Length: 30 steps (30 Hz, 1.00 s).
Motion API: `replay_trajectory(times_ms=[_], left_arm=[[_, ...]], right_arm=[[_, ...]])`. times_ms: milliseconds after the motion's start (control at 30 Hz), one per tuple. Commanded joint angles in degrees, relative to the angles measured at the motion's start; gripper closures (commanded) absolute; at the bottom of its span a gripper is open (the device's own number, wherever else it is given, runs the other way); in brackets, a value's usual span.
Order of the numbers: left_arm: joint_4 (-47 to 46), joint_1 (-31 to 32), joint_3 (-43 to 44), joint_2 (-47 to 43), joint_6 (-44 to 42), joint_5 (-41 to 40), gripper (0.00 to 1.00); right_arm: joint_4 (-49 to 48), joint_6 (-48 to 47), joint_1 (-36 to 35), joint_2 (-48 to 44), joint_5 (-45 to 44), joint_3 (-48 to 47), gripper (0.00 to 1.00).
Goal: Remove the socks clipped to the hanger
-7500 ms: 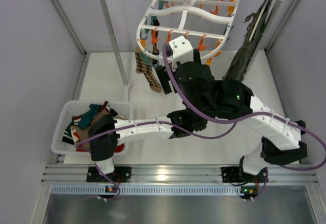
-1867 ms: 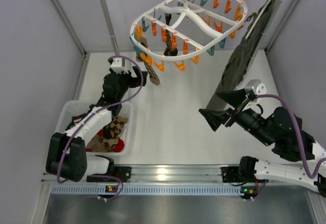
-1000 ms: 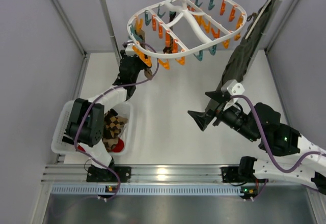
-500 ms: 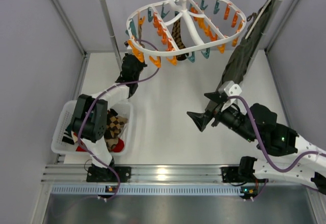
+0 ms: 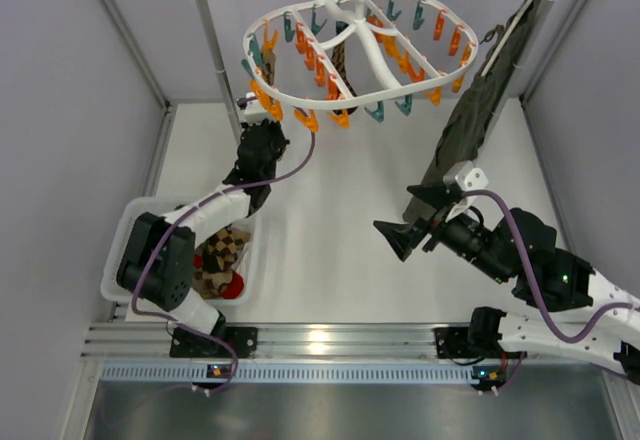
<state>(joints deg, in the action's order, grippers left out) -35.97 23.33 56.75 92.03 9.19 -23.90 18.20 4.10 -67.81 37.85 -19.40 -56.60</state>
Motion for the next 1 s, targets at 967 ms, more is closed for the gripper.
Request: replay_trajectory(times_ms=[967], left_arm=[[-6.31,32.29,-27.75,-40.0,-1.89,-16.44,1.0]], right_arm=[[12.29,5.66,0.4,-4.45,-2.83,-12.74,0.0]])
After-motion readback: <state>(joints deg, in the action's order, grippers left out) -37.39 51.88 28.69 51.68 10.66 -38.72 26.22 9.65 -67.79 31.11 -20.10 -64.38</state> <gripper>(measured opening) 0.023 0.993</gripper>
